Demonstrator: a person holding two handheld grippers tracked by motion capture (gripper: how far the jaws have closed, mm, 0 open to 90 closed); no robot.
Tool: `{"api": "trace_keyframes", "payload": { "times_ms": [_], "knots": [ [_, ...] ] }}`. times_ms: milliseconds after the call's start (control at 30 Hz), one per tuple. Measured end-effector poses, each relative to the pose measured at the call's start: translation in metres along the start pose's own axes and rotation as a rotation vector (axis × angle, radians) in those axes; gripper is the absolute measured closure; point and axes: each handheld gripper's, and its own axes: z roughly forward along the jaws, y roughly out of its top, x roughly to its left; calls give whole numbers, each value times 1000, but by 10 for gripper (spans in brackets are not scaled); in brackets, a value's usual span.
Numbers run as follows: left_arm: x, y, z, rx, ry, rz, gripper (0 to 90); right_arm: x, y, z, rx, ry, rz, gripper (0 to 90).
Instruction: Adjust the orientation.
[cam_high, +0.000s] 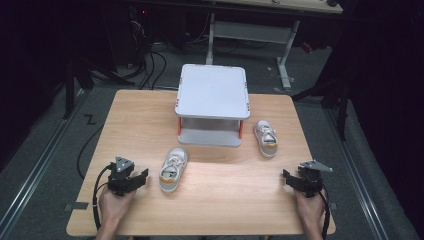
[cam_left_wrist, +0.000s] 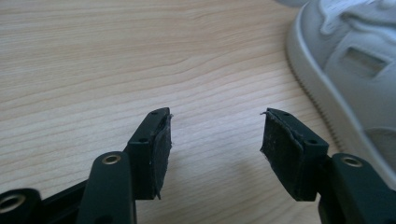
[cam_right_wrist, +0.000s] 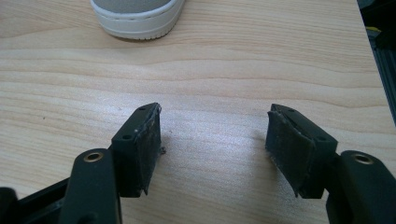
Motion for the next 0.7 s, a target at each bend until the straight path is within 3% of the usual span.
{"api": "trace_keyframes", "payload": {
  "times_ms": [333, 467, 533, 700],
  "knots": [
    [-19, 17, -28, -31, -59, 19, 411, 0, 0, 0, 2, 2, 0, 348],
    [-29, 27, -40, -45, -101, 31, 411, 1, 0, 0, 2, 2, 0, 347],
    [-39, 33, -45, -37, -115, 74, 411, 1, 0, 0, 2, 2, 0, 347],
    [-54, 41, -39, -2, -147, 119, 407, 1, 0, 0, 1, 3, -3, 347]
  ]
}}
